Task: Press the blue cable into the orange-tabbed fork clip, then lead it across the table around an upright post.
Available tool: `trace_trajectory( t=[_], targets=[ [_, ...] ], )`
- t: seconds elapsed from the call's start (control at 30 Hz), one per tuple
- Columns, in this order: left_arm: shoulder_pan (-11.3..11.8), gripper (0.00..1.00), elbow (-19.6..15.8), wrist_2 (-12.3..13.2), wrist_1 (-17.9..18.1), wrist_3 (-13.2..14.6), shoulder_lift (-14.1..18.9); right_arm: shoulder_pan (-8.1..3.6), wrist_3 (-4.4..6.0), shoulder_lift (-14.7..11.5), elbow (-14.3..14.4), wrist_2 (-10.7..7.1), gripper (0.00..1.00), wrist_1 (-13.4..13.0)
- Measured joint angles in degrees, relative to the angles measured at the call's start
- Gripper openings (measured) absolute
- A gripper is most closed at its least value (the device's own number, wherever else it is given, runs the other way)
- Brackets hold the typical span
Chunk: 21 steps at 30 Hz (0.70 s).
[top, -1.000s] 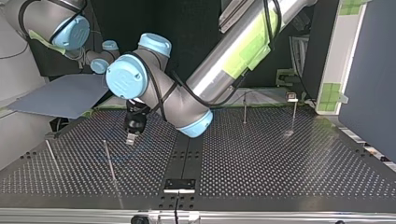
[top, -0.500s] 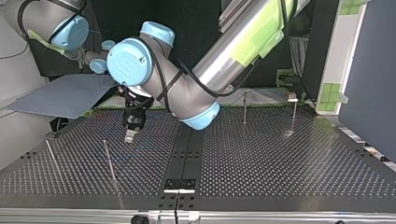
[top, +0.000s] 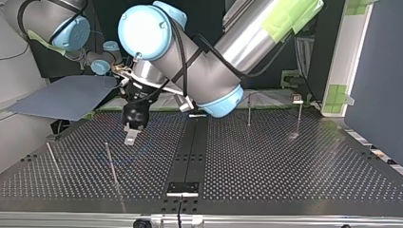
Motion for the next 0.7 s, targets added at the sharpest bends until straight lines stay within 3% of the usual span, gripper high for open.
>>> trace_trajectory(
  t=[0.7],
  targets=[
    [0.0, 1.00, -12.4, -0.4, 12.4, 3.3, 12.4, 0.15, -0.14, 0.0, 0.0, 0.00, 0.00, 0.0]
  ],
)
